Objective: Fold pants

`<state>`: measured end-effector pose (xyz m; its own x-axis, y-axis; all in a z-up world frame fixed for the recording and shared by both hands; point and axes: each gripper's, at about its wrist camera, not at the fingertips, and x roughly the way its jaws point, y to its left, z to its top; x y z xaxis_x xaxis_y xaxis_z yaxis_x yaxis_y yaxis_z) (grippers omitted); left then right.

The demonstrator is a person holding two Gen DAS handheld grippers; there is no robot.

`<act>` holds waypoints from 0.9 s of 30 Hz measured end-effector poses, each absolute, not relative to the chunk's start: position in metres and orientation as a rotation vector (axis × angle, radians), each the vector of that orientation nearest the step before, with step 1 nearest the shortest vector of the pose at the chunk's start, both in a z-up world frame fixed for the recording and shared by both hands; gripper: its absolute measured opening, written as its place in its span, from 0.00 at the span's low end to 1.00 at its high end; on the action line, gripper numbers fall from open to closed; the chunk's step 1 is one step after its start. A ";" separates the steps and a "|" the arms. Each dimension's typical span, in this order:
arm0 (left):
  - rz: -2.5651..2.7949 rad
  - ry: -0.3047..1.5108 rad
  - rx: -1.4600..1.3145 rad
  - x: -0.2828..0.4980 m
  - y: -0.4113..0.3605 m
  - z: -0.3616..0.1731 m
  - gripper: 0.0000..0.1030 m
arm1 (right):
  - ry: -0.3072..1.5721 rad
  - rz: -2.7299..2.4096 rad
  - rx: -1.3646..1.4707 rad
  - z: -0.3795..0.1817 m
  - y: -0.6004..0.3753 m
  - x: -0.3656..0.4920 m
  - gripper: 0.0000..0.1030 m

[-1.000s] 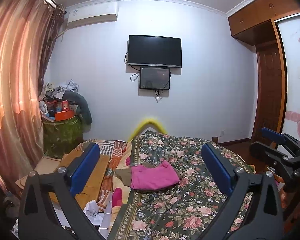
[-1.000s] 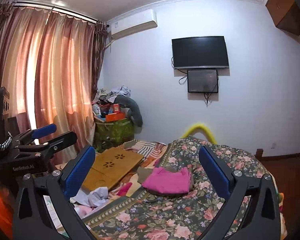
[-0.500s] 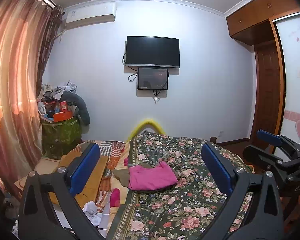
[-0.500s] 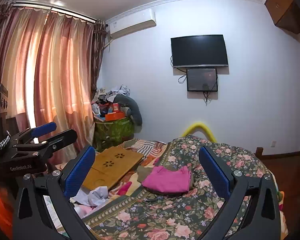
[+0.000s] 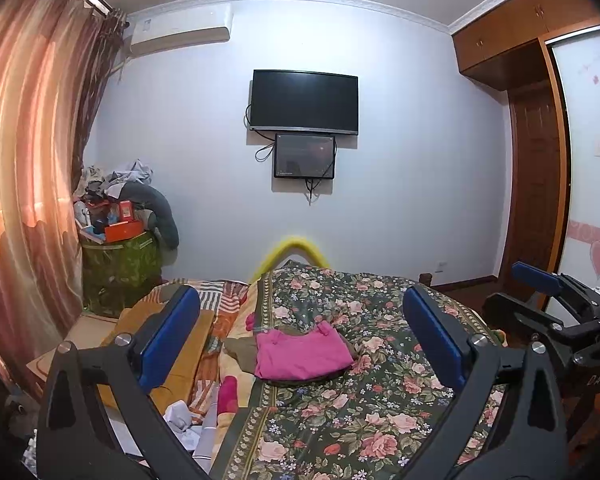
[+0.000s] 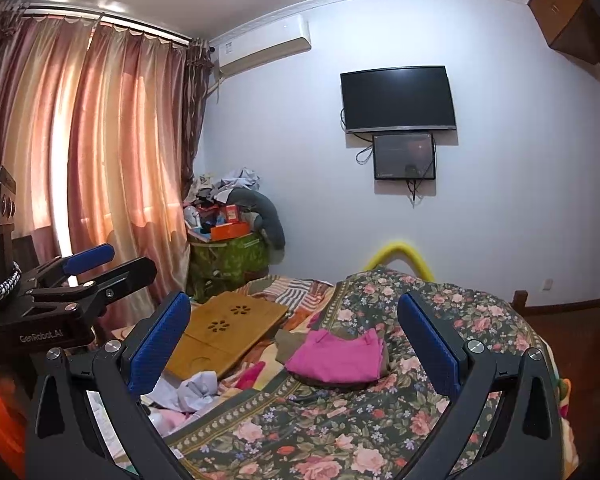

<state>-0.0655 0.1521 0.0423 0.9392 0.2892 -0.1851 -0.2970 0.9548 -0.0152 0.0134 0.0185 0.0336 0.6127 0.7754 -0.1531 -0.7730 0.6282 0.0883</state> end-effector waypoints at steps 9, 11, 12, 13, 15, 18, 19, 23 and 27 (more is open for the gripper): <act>0.294 0.189 -0.050 -0.061 0.150 0.040 1.00 | 0.189 0.886 0.022 0.033 0.017 0.015 1.00; 0.293 0.192 -0.049 -0.059 0.150 0.039 1.00 | 0.188 0.884 0.023 0.033 0.016 0.015 1.00; 0.292 0.193 -0.048 -0.059 0.150 0.038 1.00 | 0.187 0.881 0.024 0.033 0.016 0.015 1.00; 0.290 0.194 -0.046 -0.058 0.149 0.038 1.00 | 0.185 0.878 0.026 0.034 0.015 0.015 1.00; 0.288 0.195 -0.044 -0.058 0.148 0.037 1.00 | 0.187 0.875 0.029 0.034 0.014 0.015 1.00; 0.283 0.195 -0.046 -0.057 0.147 0.037 1.00 | 0.186 0.871 0.033 0.036 0.013 0.015 1.00; 0.283 0.193 -0.044 -0.057 0.146 0.037 1.00 | 0.186 0.870 0.034 0.036 0.013 0.015 1.00; 0.267 0.193 -0.049 -0.056 0.146 0.037 1.00 | 0.186 0.869 0.032 0.036 0.013 0.014 1.00; 0.262 0.189 -0.052 -0.055 0.146 0.037 1.00 | 0.188 0.870 0.036 0.037 0.012 0.014 1.00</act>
